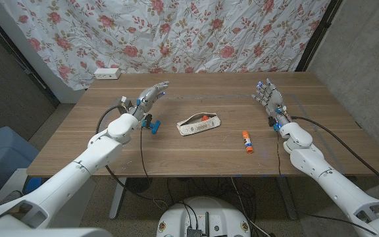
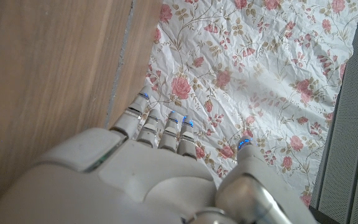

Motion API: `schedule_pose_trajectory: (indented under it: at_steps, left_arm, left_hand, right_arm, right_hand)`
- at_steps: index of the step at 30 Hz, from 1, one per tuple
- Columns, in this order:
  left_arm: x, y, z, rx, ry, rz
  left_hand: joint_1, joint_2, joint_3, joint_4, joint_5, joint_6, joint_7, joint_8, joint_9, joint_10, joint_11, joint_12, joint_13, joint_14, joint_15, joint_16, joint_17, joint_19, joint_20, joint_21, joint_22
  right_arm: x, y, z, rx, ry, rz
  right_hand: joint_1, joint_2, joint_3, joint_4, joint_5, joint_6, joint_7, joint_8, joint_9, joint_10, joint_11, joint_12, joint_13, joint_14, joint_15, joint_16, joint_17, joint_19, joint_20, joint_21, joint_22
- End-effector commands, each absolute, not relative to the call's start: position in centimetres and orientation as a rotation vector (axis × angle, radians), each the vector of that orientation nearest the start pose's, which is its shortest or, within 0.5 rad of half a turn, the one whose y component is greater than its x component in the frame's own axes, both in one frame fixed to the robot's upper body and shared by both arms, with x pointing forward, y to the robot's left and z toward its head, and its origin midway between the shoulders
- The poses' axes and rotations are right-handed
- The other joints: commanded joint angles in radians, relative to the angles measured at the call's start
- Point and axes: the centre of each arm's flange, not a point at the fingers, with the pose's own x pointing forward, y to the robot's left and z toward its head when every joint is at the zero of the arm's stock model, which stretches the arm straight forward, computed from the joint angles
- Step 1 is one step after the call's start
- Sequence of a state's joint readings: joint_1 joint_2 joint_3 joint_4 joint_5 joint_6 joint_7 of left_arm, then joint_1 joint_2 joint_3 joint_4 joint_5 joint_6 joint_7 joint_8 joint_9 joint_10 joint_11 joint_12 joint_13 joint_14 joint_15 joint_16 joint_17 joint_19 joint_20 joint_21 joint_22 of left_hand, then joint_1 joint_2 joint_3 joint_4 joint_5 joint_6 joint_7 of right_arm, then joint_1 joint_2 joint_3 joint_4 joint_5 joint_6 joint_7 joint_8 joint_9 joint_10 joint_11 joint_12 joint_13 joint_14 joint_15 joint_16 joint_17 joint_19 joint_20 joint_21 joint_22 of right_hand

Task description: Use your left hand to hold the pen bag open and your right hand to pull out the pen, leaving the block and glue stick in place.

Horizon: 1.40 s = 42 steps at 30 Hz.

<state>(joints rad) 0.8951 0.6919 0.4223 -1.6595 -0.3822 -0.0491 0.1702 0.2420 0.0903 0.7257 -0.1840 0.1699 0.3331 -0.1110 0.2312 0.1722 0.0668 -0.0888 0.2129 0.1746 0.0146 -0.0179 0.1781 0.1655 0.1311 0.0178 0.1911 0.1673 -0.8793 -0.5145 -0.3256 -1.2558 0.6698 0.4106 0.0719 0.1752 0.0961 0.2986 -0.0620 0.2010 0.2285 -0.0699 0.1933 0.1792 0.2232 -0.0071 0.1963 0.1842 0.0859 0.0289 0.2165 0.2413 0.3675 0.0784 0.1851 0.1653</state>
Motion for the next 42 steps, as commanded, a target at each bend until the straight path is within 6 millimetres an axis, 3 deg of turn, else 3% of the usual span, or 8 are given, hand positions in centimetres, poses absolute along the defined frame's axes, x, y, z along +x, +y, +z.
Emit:
schedule_pose_trajectory:
  at_steps: [1,21,29,34,38,39,42]
  left_arm:
    - [58.4,25.1,1.6,0.566,-0.611,-0.055]
    - [55.4,22.8,1.8,0.848,-0.607,0.089]
    - [54.6,21.6,2.0,0.941,-0.621,0.217]
    - [54.3,20.7,2.2,1.006,-0.642,0.219]
    - [54.3,20.0,1.9,1.016,-0.65,0.213]
    - [53.8,18.7,0.6,1.026,-0.655,0.221]
    - [53.8,18.1,0.2,1.051,-0.662,0.223]
  left_hand:
    - [0.028,-0.007,-0.001,-0.009,0.001,0.031,-0.007,0.011,0.003,0.02,-0.008,0.003,0.003,0.009,-0.009,0.006,0.002,0.009,0.001,0.003,0.001]
    - [0.136,-0.059,-0.005,-0.012,0.005,0.152,-0.021,0.025,0.003,0.098,-0.029,0.007,0.002,0.075,-0.028,0.01,0.001,0.05,0.004,0.004,0.001]
    - [0.256,-0.099,-0.011,-0.01,0.007,0.278,-0.018,0.036,0.004,0.178,-0.056,0.01,0.003,0.162,-0.046,0.013,0.001,0.084,0.007,0.004,0.002]
    - [0.301,-0.121,-0.02,-0.01,0.007,0.331,-0.024,0.04,0.005,0.197,-0.06,0.006,0.002,0.188,-0.054,0.012,0.001,0.099,0.002,0.005,0.002]
    - [0.321,-0.131,-0.025,-0.01,0.007,0.353,-0.025,0.041,0.005,0.213,-0.064,0.007,0.002,0.2,-0.057,0.011,0.001,0.107,0.003,0.005,0.002]
    - [0.329,-0.135,-0.026,-0.01,0.007,0.361,-0.019,0.041,0.005,0.219,-0.07,0.007,0.002,0.203,-0.057,0.011,0.001,0.111,0.003,0.005,0.002]
    - [0.342,-0.141,-0.03,-0.008,0.007,0.372,-0.011,0.039,0.005,0.232,-0.063,0.008,0.002,0.212,-0.056,0.011,0.001,0.115,0.004,0.005,0.003]
  right_arm:
    - [64.7,-32.1,-3.8,0.06,-0.66,0.183]
    - [65.2,-33.0,-3.9,0.056,-0.648,0.194]
    - [65.4,-33.0,-4.1,0.054,-0.638,0.201]
    - [65.7,-33.1,-4.1,0.054,-0.636,0.202]
    - [65.8,-33.1,-4.1,0.057,-0.636,0.203]
    - [65.9,-33.1,-4.2,0.057,-0.635,0.204]
    - [66.0,-33.1,-4.2,0.06,-0.634,0.203]
  right_hand:
    - [0.004,0.008,0.007,0.001,0.005,0.008,0.001,0.0,0.002,-0.007,0.001,-0.003,0.004,-0.003,-0.001,0.001,0.002,-0.002,0.002,0.002,0.005]
    - [0.004,0.01,0.008,-0.005,0.003,0.014,0.009,0.001,0.002,-0.005,0.003,-0.003,0.004,-0.004,-0.004,0.002,0.001,-0.002,0.001,0.002,0.005]
    - [0.006,0.01,0.009,-0.008,0.003,0.017,0.007,0.002,0.002,-0.005,0.001,-0.003,0.004,-0.004,-0.005,0.002,-0.001,-0.003,0.001,0.003,0.005]
    - [0.006,0.01,0.009,-0.009,0.003,0.019,0.005,0.002,0.002,-0.006,0.001,-0.003,0.004,-0.004,-0.005,0.002,-0.001,-0.002,0.0,0.003,0.005]
    - [0.007,0.011,0.01,-0.011,0.003,0.022,0.004,0.003,0.002,-0.005,0.001,-0.003,0.004,-0.004,-0.007,0.002,-0.001,-0.001,0.0,0.003,0.005]
    - [0.008,0.01,0.01,-0.011,0.003,0.022,0.003,0.003,0.002,-0.005,0.001,-0.003,0.004,-0.004,-0.006,0.002,-0.002,-0.001,0.0,0.003,0.005]
    - [0.007,0.01,0.01,-0.012,0.002,0.024,0.002,0.003,0.002,-0.006,0.001,-0.003,0.004,-0.004,-0.005,0.002,-0.002,-0.001,0.001,0.003,0.005]
